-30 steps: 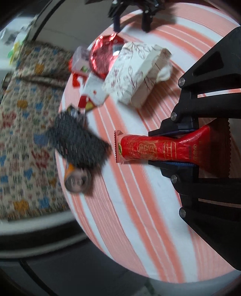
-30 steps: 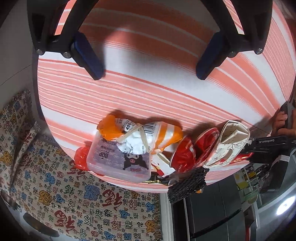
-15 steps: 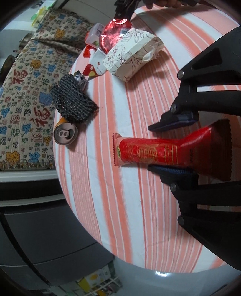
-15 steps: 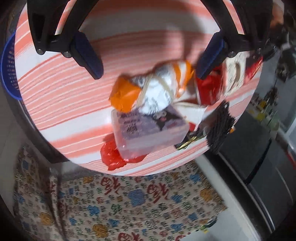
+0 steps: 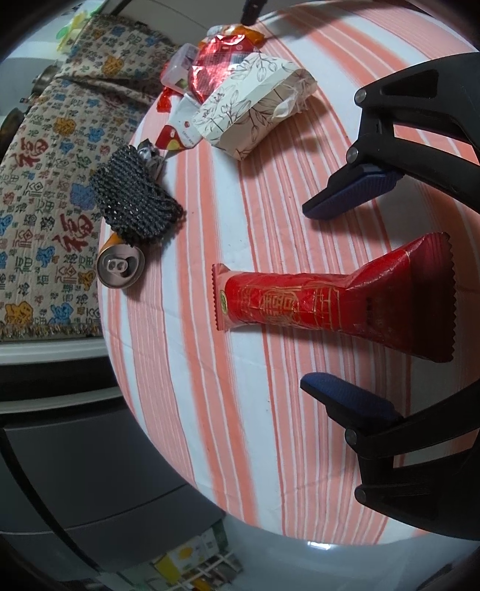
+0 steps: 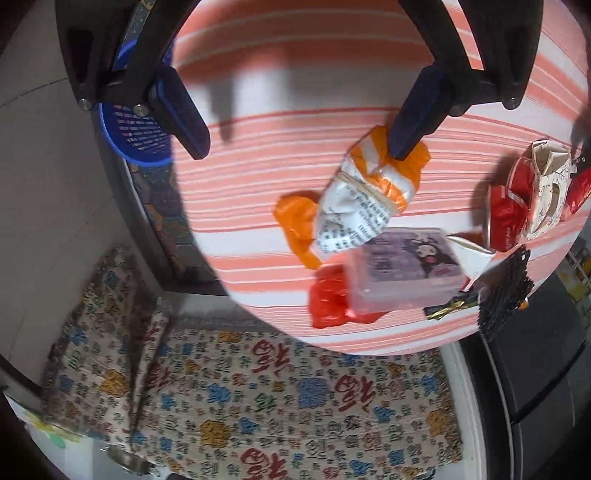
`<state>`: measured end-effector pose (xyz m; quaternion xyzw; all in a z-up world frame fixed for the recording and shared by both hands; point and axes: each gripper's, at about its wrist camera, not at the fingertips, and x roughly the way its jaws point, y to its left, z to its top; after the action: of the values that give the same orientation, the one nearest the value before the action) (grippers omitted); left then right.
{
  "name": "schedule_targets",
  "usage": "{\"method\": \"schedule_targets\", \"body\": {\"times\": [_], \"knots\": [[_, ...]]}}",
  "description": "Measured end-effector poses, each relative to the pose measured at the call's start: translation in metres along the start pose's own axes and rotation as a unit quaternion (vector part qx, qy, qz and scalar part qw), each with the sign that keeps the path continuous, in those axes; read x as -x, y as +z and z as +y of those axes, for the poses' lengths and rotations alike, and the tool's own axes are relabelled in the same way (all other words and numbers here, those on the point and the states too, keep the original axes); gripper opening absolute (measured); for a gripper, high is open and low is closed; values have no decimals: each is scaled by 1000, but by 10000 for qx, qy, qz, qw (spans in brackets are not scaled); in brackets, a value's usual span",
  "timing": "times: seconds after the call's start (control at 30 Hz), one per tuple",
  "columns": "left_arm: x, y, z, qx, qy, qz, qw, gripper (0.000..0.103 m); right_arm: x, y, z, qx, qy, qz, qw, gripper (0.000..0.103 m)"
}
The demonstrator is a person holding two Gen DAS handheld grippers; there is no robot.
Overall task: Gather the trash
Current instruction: 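Grasp the red candy wrapper with the left tool while the right tool grasps the orange-white bag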
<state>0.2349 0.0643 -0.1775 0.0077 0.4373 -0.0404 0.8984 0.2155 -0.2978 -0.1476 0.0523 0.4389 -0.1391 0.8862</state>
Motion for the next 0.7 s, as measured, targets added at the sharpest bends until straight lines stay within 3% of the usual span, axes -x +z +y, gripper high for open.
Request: {"method": "schedule_targets", "body": {"times": [0.13,0.3,0.43,0.5,0.57,0.7], "knots": [[-2,0,-3,-41,56,30,10000,90,3,7,-6,-803,859,-182,9929,99],[-3,0,-4,-55,57,69,9999,97,-30,19,27,-764,967,-14,9924,99],[-5,0,-4,-108,44,114,9999,101,-36,13,50,-68,543,42,9985,93],[-5,0,-2,-167,27,138,9998,103,-33,9,49,178,346,-3,9992,71],[-4,-1,0,-213,12,161,9996,103,-28,4,42,282,170,-29,9995,64],[-1,-3,7,-231,-10,237,9995,103,-19,-7,12,181,21,92,9998,63]]}}
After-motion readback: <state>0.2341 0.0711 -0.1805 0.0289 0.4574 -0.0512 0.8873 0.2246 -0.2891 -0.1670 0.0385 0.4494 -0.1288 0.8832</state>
